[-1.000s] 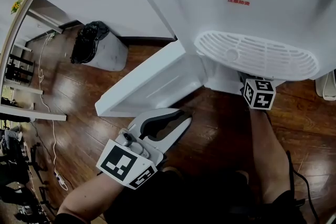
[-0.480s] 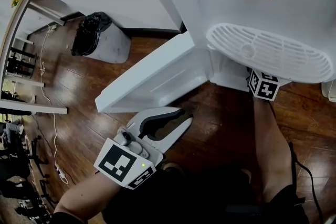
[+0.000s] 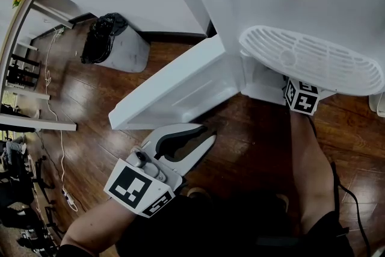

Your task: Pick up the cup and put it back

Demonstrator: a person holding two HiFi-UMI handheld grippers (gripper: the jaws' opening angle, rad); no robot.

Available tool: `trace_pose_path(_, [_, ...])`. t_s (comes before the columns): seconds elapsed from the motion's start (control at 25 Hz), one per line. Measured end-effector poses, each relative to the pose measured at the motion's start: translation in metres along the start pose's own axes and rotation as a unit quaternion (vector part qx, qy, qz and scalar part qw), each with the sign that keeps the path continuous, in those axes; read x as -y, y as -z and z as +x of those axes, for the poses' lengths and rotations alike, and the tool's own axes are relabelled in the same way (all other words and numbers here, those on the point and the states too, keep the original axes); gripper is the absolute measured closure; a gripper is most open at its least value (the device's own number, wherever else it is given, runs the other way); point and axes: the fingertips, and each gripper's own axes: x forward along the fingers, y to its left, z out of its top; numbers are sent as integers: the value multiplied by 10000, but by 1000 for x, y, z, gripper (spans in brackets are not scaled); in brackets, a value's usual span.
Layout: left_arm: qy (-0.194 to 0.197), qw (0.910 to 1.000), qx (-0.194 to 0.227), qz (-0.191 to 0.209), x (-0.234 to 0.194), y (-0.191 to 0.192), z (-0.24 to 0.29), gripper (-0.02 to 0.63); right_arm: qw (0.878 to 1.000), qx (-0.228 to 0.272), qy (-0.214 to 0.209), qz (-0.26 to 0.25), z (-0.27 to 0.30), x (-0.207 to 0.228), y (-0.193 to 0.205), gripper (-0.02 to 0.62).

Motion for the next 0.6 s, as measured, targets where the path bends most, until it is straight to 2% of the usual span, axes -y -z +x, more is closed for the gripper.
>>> trace_pose_path(0.16, [59,10000,-48,0,0,2,-1,252,10000,49,-4,40,3,3,-1,278])
trace_pose_path(0.28, [179,9998,-98,-19,4,3,-3,252,9999,34,-98,-134,3,-1,3,279])
trace_pose_path(0.52, [200,9997,-113,-43,3,4,-4,252,9994,-280,-108,-174,7,-2,7,278])
trace_pose_path(0.6, [206,9997,-104,-79,3,3,-4,252,9993,-295,-145,-161,6,-4,8,256])
